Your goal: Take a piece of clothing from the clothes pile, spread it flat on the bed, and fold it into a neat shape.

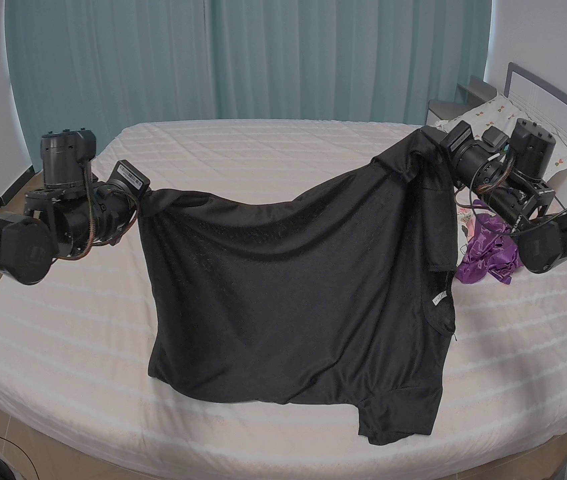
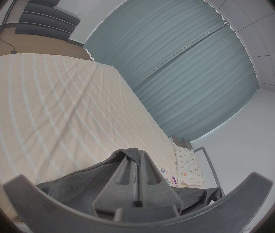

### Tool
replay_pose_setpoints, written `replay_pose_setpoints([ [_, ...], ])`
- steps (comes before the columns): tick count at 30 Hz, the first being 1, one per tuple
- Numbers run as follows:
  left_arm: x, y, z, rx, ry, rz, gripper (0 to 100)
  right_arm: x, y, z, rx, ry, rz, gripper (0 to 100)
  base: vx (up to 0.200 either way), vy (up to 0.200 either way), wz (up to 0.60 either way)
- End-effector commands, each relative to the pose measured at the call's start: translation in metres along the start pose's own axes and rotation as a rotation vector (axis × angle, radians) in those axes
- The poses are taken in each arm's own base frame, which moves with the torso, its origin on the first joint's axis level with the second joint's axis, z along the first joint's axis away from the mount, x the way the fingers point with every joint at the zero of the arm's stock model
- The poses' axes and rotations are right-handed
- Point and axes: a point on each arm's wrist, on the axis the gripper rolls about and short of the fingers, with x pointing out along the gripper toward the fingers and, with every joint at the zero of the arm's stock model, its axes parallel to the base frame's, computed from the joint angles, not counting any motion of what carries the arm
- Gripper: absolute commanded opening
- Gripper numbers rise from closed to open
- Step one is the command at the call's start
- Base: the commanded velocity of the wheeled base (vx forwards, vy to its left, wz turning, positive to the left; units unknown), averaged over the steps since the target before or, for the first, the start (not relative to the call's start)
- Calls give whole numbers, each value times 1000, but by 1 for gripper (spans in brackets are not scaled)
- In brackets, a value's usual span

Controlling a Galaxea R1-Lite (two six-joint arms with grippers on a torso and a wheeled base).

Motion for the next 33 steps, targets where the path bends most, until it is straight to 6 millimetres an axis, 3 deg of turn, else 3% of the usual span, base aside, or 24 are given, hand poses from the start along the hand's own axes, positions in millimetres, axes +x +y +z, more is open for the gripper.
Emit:
replay_pose_setpoints([
  [1,58,25,-19,6,42,84,0,22,-43,-30,9,54,-78,0,200,0,0],
  [4,79,39,-29,10,63,124,0,27,-63,-45,15,79,-116,0,0,0,0],
  [8,93,49,-34,4,73,146,0,32,-81,-58,16,83,-146,0,0,0,0],
  [9,102,58,-39,4,84,170,0,39,-94,-67,16,79,-172,0,0,0,0],
  [10,105,60,-41,5,88,175,0,41,-98,-69,16,77,-178,100,0,0,0],
  [11,109,64,-42,3,89,182,0,44,-104,-72,15,74,-189,100,0,0,0],
  [12,114,67,-42,1,85,187,100,47,-110,-73,15,71,-197,100,0,0,0],
  [19,142,87,-46,4,33,211,100,68,-142,-91,-11,4,-281,100,0,0,0],
  [20,150,93,-42,5,-25,226,100,76,-155,-95,-40,-26,-341,100,0,0,0],
  [22,153,96,-39,3,-48,232,100,79,-162,-95,-58,-40,-382,100,0,0,0],
  [24,156,101,-31,-1,-82,242,100,83,-179,-82,-96,-105,-457,100,0,0,0],
  [28,155,103,-24,-5,-93,245,100,77,-189,-70,-105,-120,-500,100,0,0,0],
  [33,136,90,-4,-25,-83,200,100,42,-202,-64,-98,7,-637,100,0,0,0],
])
